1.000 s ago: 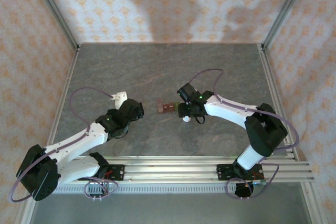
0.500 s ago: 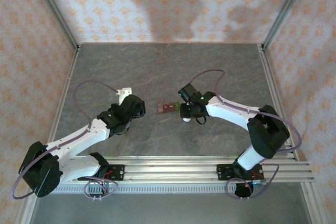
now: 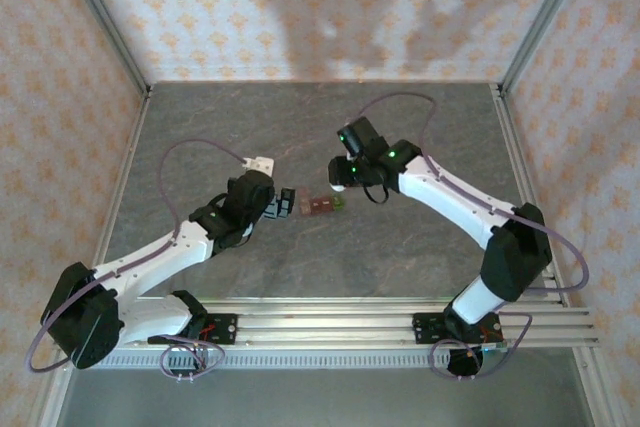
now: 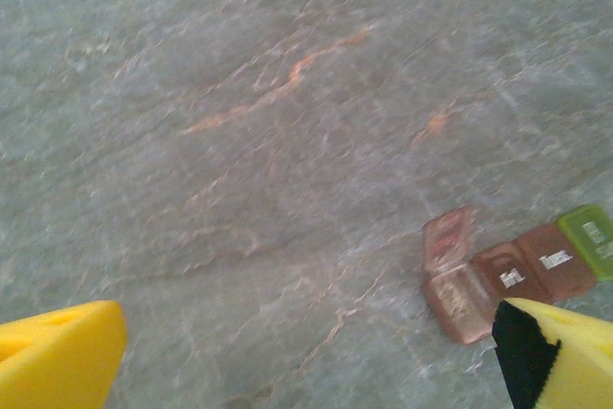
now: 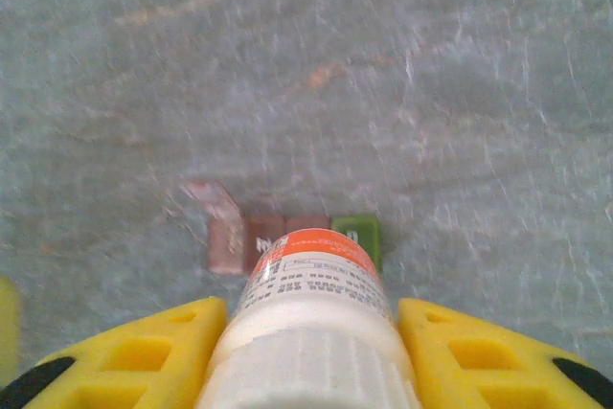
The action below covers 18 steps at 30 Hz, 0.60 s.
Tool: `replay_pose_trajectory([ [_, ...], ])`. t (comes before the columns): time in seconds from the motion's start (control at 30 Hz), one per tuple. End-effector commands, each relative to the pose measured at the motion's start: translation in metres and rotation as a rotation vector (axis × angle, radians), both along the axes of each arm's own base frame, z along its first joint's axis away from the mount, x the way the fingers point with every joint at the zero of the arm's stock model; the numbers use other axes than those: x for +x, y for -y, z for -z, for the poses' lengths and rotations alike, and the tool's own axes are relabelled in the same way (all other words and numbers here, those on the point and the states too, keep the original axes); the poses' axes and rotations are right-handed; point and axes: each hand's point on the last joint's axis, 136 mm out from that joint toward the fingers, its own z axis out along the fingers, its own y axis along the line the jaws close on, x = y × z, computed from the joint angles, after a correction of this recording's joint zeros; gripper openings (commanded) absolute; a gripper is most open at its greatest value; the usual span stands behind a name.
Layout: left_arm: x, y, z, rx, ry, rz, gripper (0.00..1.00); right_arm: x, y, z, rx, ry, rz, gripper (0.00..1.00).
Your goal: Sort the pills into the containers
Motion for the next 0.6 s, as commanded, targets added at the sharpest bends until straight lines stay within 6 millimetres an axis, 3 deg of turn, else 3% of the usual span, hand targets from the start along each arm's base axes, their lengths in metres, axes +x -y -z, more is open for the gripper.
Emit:
replay_pose_trajectory([
  [0.0, 0.019, 0.019, -0.027, 0.005, 0.101, 0.108, 1.00, 0.009, -0.001, -0.004, 0.031, -0.069, -0.038, 0.44],
  [0.3, 0.034, 0.068, -0.025, -0.120, 0.093, 0.289, 1.00, 0.038, 0.008, -0.008, 0.154, -0.165, -0.048, 0.44],
  [0.57, 0.034, 0.086, -0.037, -0.218, 0.315, 0.393, 0.99, 0.027, 0.006, -0.009, 0.166, -0.202, -0.161, 0.43],
])
